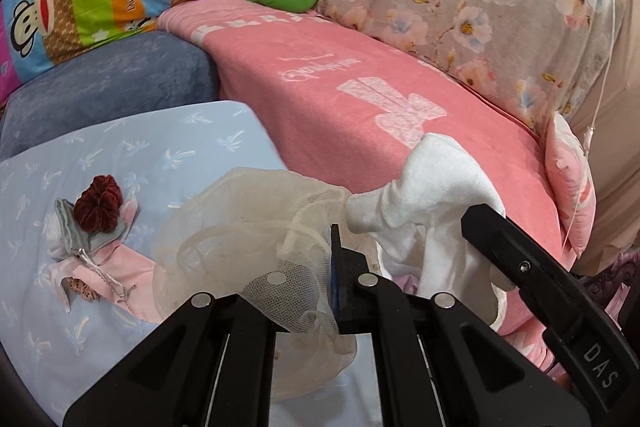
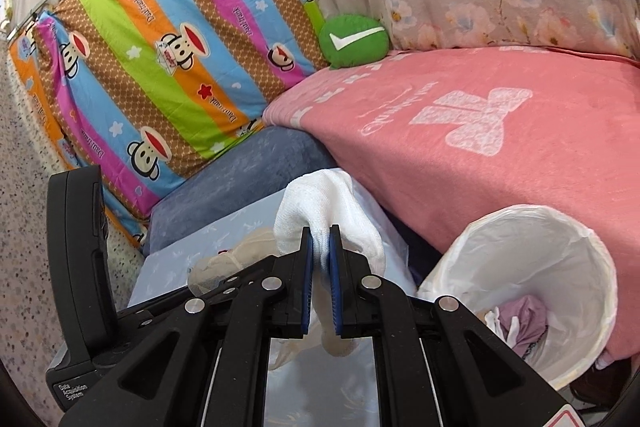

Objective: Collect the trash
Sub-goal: 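Carry the white gloves and beige mesh bag over the white bin with both grippers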

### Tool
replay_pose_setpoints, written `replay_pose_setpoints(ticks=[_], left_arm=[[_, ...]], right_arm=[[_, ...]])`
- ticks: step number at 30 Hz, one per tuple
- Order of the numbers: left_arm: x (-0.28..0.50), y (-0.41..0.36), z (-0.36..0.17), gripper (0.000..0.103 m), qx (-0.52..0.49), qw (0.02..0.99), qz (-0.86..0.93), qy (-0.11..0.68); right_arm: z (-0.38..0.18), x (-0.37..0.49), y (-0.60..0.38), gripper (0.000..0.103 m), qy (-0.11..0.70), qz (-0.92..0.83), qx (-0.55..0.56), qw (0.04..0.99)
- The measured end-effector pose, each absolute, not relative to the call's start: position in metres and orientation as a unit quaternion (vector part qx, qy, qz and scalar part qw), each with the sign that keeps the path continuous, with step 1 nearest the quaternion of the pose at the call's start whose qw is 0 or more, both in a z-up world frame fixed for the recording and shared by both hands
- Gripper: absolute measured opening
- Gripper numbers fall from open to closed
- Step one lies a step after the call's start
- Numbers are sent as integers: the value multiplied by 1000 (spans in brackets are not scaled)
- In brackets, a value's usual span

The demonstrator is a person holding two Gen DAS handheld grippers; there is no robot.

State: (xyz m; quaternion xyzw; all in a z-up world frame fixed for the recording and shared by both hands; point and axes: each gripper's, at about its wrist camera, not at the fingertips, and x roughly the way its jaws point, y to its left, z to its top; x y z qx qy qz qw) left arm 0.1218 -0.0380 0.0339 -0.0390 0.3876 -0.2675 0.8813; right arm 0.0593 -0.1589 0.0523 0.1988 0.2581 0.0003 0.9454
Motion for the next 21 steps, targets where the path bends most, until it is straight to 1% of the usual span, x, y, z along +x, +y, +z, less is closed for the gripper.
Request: replay_pose_setpoints(ticks=[9,21], left_arm=[[95,-78,50,5,-11,879,-300,371],[72,-124,57,6,19,868,-334,366]], right_arm=[[71,24,-197,7,233,-25,206,950],[77,-7,-244,7,217,-58,218,950]])
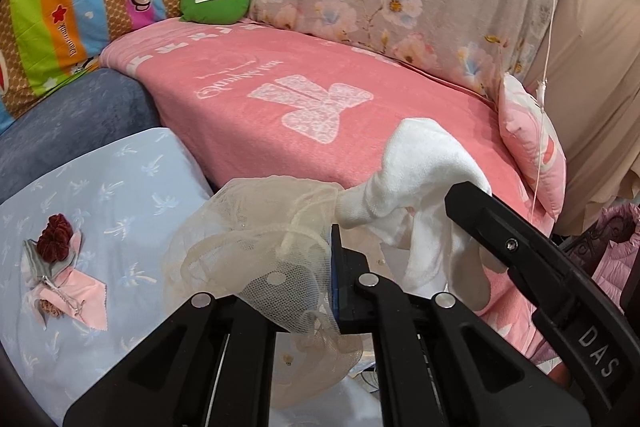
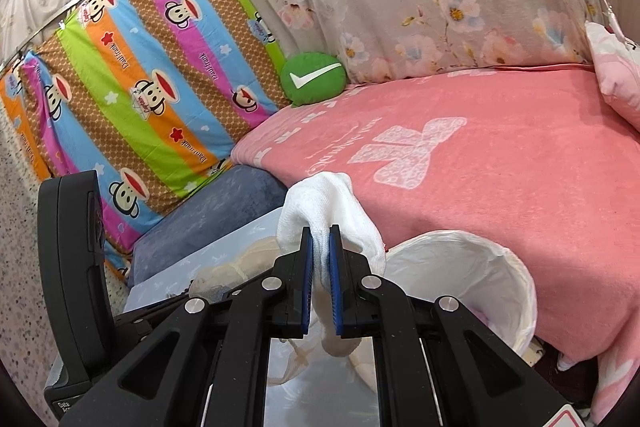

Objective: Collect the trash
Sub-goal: 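Carry the white gloves and beige mesh bag over the white bin with both grippers, then open both grippers to drop the gloves and mesh bag into the bin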

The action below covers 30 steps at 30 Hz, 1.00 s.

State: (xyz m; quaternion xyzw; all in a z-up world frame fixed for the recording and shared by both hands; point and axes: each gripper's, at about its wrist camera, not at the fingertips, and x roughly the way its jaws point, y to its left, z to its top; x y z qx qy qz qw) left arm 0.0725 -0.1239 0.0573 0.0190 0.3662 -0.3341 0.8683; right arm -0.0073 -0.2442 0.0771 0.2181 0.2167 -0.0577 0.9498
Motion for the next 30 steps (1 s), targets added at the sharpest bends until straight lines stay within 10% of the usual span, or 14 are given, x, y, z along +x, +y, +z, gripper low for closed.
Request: replay_pose_setpoints(ticks=[18,23,30], left_arm=[[72,-162,51,8,49,847,-369,379],[72,-164,49,58,50,853,-360,374],[71,-164,54,69,58,865,-351,353]], right_arm=[[74,-16,-283,9,212,-89,226,947],[74,-15,-287,14,208,-97,226,947],[74,-13,-289,19,207,-100,227,946]])
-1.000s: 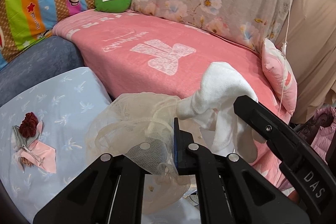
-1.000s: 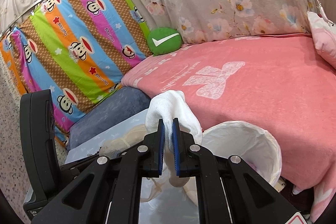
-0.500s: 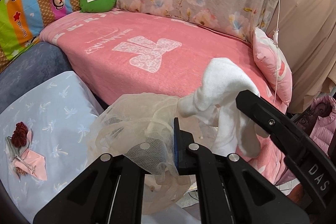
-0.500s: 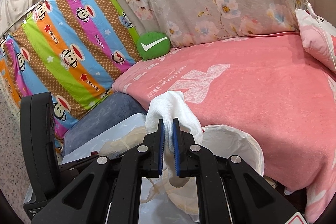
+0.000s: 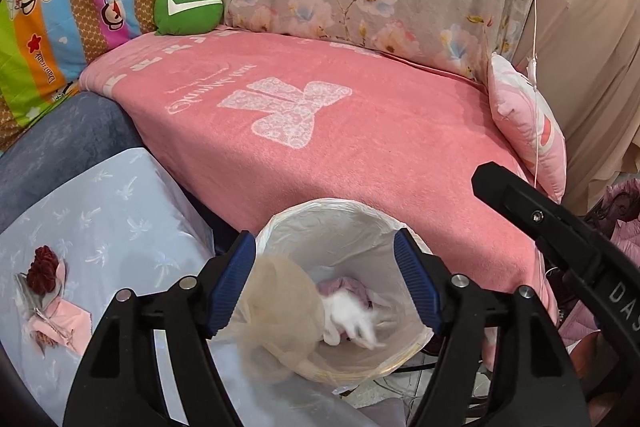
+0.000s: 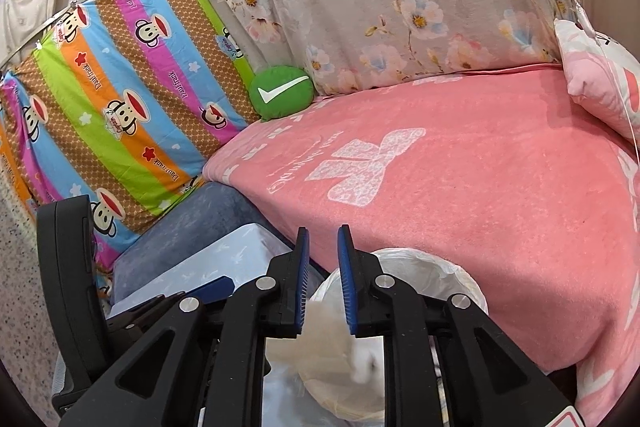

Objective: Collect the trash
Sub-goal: 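Open both grippers to drop the gloves and mesh bag into the bin, then move both grippers back to the pink items on the table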

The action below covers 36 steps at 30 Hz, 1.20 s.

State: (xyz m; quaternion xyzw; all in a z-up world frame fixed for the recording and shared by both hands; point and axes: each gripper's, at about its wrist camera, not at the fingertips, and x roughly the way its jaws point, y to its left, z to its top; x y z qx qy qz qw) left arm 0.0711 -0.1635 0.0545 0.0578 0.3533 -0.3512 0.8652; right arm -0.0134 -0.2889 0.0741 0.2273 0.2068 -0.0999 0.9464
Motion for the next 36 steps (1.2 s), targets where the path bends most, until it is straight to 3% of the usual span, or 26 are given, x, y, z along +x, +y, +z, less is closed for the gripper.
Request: replay_pose_setpoints(ticks=[19,36], left_arm=[[76,-156,57,70,45,867,-351,352],[93,-98,42,70,16,882,-298,366]], right_arm=[[72,-17,-287,22,211,-101,223,946],[55,7,-235,23,255,-65,197,945]])
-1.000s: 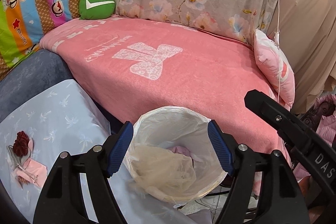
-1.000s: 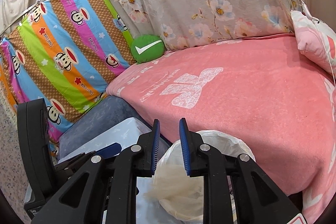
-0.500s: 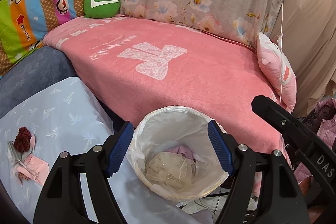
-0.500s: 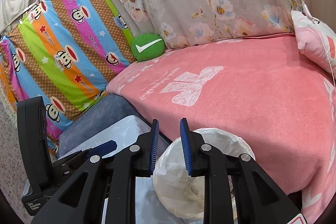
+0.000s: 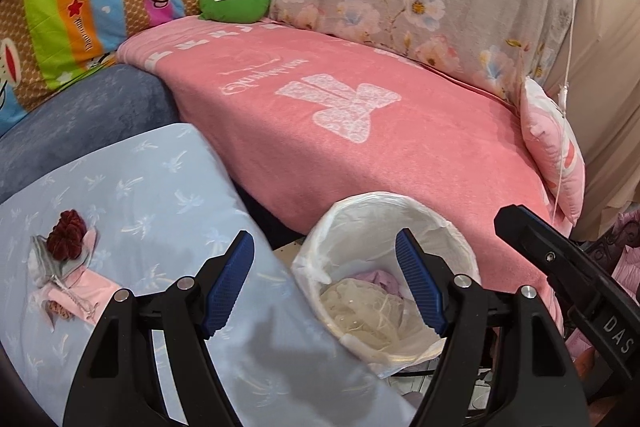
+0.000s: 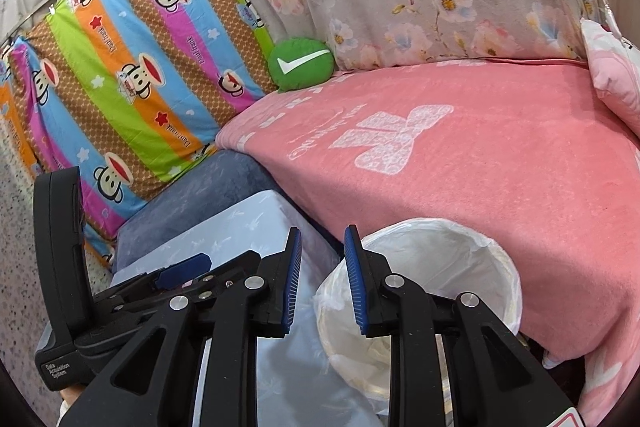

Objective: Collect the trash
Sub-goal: 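Move both grippers back to the pink items on the table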

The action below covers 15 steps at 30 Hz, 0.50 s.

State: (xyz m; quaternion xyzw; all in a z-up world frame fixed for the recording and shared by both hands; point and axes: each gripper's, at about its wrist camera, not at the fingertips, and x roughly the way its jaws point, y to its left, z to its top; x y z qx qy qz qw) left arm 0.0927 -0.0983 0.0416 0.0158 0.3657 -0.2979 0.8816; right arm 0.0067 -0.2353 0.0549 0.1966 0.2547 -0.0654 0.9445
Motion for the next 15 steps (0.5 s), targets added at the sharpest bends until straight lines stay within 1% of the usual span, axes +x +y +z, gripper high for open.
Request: replay_pose_setpoints(ticks=[15], left_arm=[[118,-6,3,70,-10,891,-216,398]], right_arm=[[13,60,-138,23,329,-4,152,932]])
